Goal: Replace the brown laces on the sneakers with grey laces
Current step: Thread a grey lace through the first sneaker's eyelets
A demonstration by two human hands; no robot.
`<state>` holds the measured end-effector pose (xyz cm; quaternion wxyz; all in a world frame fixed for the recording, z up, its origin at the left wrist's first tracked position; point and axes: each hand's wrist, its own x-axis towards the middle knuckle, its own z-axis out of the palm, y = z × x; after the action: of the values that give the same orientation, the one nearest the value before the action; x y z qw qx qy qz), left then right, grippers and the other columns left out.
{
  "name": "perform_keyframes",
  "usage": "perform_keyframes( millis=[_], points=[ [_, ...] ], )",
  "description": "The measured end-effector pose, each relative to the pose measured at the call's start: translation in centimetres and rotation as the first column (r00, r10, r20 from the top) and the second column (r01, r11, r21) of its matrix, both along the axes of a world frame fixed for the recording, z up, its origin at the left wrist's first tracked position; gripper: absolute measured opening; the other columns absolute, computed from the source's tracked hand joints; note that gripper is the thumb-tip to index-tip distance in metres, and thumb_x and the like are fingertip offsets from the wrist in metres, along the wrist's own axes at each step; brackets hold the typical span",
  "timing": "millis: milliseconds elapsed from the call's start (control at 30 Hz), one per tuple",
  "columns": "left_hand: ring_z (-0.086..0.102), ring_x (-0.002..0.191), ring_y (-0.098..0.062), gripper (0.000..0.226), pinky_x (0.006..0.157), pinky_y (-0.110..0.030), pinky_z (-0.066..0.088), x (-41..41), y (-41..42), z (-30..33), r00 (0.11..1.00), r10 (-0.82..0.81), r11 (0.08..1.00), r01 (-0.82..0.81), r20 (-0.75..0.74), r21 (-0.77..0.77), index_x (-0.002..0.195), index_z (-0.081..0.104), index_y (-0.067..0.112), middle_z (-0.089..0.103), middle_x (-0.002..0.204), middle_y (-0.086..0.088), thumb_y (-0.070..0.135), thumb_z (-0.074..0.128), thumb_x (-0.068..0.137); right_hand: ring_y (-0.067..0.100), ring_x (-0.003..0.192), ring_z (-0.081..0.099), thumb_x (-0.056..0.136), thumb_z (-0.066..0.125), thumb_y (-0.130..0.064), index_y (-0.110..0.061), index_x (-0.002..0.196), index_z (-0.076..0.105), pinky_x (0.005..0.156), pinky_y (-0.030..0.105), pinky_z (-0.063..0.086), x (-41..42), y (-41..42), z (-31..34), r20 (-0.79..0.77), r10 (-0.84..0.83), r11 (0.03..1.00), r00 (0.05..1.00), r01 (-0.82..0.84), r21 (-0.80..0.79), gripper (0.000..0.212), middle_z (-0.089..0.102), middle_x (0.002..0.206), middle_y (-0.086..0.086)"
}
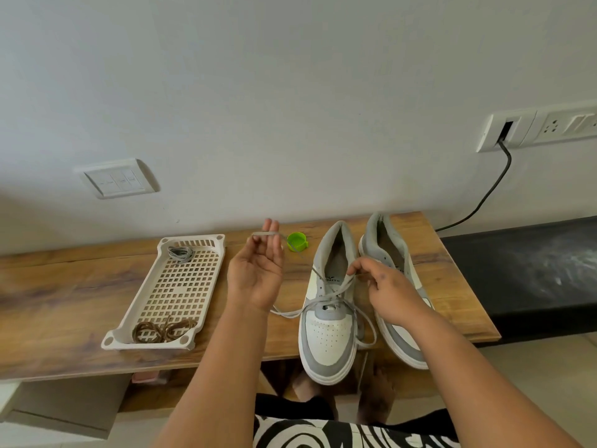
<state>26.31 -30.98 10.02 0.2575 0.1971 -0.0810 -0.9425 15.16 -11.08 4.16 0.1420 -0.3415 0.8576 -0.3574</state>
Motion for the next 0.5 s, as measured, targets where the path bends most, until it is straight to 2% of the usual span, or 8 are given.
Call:
perform_keyframes(
  millis=[33,100,133,167,200,267,333,500],
  points=[
    [0.075,0.08,-0.024,0.028,0.062,-0.027,0.06,-0.1,0.1,-0.1,0.997,0.03,0.999,-0.027,0.077,-0.039,0.091,0.055,0.006,0.074,0.101,-0.017,0.02,0.036,0.106,0.016,0.106,0.06,0.092,0.04,0.008,-0.032,0.111,0.058,0.091,0.036,0.052,0.0,0.0,0.0,0.004,-0.003,1.0,1.0,0.003,0.0,0.048,0.061,0.115,-0.004],
    [0.072,0.078,-0.02,0.017,0.06,-0.026,0.056,-0.3,0.8,-0.3,0.88,0.128,0.9,0.09,0.457,-0.426,0.098,0.054,0.012,0.07,0.11,-0.014,0.025,0.045,0.104,0.014,0.106,0.06,0.093,0.04,0.008,-0.032,0.111,0.058,0.088,0.029,0.051,0.0,-0.1,0.0,0.01,-0.003,1.0,1.0,0.003,-0.009,0.047,0.061,0.114,-0.005],
    [0.068,0.081,-0.016,0.011,0.064,-0.026,0.052,-0.4,1.2,-0.7,0.731,0.281,0.714,0.274,0.622,-0.644,0.105,0.054,0.016,0.067,0.116,-0.01,0.025,0.05,0.101,0.013,0.105,0.06,0.093,0.04,0.007,-0.032,0.111,0.058,0.087,0.026,0.05,0.1,-0.1,0.0,0.013,0.0,1.0,1.0,0.0,-0.012,0.046,0.062,0.113,-0.006],
    [0.063,0.09,-0.014,0.017,0.071,-0.026,0.049,-0.4,1.7,-1.2,0.613,0.47,0.442,0.459,0.635,-0.771,0.114,0.053,0.02,0.063,0.121,-0.004,0.025,0.055,0.098,0.012,0.104,0.06,0.094,0.04,0.006,-0.032,0.111,0.058,0.085,0.023,0.049,0.2,-0.1,0.0,0.016,0.002,1.0,1.0,-0.002,-0.012,0.046,0.062,0.113,-0.006],
    [0.057,0.102,-0.015,0.028,0.081,-0.029,0.046,-0.6,2.0,-1.9,0.599,0.595,0.154,0.569,0.536,-0.808,0.123,0.053,0.023,0.059,0.126,-0.001,0.026,0.059,0.096,0.012,0.103,0.06,0.094,0.04,0.006,-0.033,0.111,0.057,0.082,0.02,0.047,0.2,-0.1,0.0,0.018,0.004,1.0,1.0,-0.004,-0.012,0.045,0.062,0.112,-0.007],
    [0.041,0.124,-0.021,0.03,0.097,-0.034,0.036,-1.0,2.9,-2.2,0.688,0.583,-0.206,0.639,0.432,-0.741,0.124,0.057,0.03,0.052,0.133,0.003,0.031,0.06,0.094,0.012,0.103,0.06,0.093,0.041,0.007,-0.032,0.11,0.058,0.078,0.015,0.045,0.2,-0.1,0.1,0.025,-0.003,1.0,1.0,0.003,-0.018,0.046,0.062,0.111,-0.007],
    [0.027,0.137,-0.021,0.021,0.105,-0.041,0.029,-1.4,3.8,-2.7,0.698,0.549,-0.404,0.703,0.459,-0.586,0.116,0.064,0.036,0.045,0.143,0.006,0.036,0.058,0.095,0.014,0.102,0.06,0.091,0.04,0.009,-0.031,0.11,0.058,0.079,0.019,0.048,0.2,-0.1,0.1,0.019,-0.009,1.0,1.0,0.01,-0.02,0.048,0.063,0.11,-0.004],
    [-0.006,0.152,-0.02,0.022,0.119,-0.052,0.004,-1.6,4.7,-3.9,0.64,0.542,-0.578,0.754,0.545,-0.31,0.112,0.068,0.033,0.022,0.161,0.002,0.038,0.052,0.098,0.014,0.101,0.061,0.092,0.043,0.006,-0.031,0.114,0.057,0.085,0.028,0.052,0.3,-0.1,0.2,-0.022,-0.001,1.0,1.0,0.001,0.004,0.045,0.063,0.111,-0.004]
  ],
)
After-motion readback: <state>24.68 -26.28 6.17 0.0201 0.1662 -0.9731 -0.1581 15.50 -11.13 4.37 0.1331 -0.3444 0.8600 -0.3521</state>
